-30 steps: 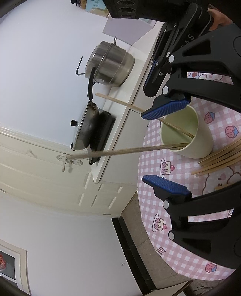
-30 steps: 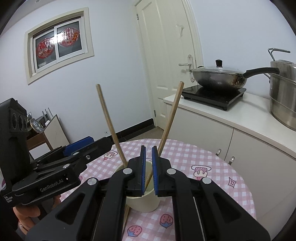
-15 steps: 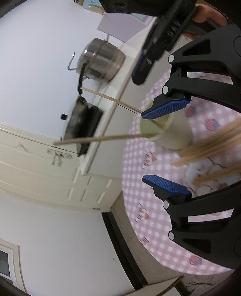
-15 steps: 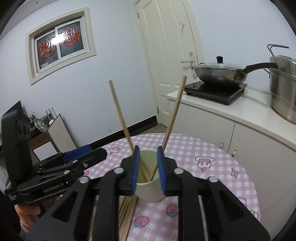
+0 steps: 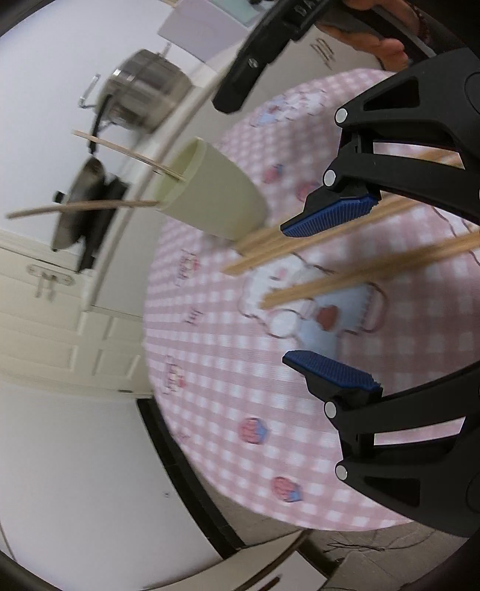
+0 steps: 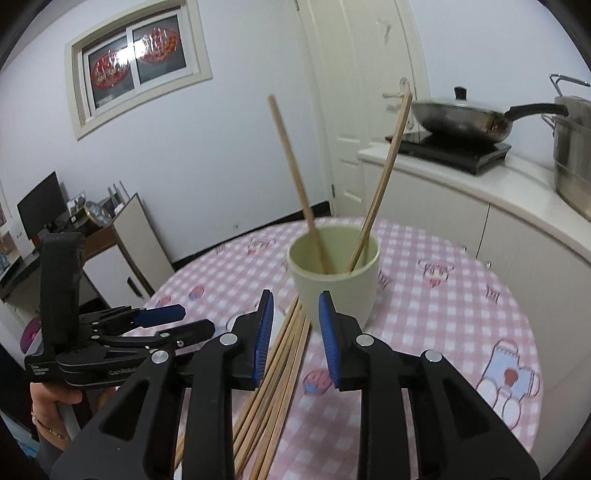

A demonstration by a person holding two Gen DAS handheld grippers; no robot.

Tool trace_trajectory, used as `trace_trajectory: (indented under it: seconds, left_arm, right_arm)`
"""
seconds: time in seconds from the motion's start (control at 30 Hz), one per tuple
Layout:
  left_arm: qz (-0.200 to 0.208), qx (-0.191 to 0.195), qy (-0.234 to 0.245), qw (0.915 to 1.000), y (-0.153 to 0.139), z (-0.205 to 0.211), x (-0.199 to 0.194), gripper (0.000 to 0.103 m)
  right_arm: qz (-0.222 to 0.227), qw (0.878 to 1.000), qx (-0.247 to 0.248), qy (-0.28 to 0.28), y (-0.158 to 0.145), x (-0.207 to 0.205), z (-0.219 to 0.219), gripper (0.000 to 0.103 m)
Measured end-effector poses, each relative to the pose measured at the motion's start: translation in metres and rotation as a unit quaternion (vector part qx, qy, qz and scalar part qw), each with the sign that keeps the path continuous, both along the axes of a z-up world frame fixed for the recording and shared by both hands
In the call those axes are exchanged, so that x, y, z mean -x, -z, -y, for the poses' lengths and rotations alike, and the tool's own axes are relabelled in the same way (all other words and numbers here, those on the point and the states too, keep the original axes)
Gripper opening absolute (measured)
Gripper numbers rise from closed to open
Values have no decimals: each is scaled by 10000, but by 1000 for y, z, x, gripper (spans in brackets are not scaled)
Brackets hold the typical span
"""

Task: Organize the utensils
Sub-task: 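Move the left gripper back over the chopstick pile while the right gripper follows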

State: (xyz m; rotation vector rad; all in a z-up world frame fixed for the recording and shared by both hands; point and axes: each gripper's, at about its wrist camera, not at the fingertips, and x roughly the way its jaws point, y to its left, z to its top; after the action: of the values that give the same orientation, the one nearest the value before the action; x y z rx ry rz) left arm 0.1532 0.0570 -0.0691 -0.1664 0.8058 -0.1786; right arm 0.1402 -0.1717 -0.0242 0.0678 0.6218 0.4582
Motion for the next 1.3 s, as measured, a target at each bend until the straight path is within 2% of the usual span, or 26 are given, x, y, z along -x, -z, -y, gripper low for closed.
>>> trace_trajectory:
  seconds: [0.17,0.27,0.63,0.8,1.1,1.3]
  left_arm:
    - [-451,-56,19,9990,26,-2,3,64]
    - [-556,-119,31,9984,33,-3,7,64]
    - [-577,-692,25,9959,33,4,18,64]
    - [-596,-851,32,9946,31,8,23,65]
    - [-693,-1043,-10,9921,29,13,28,66]
    - [-663,-1333,-55,9888,26,19,31,68]
  right_arm:
    - [-216,9997,87,-93,14,6,-6,25]
    - [-337,9992,136,-152,21,7,-10,29]
    - [-552,9980,168,-243,33,11,-13,34]
    - [-654,9974,110,-274,38,12,-10,42]
    - [-680,9972,19,-308,39,13,-6,45]
    - [-721,9966,-35,-388,41,14,-5,48]
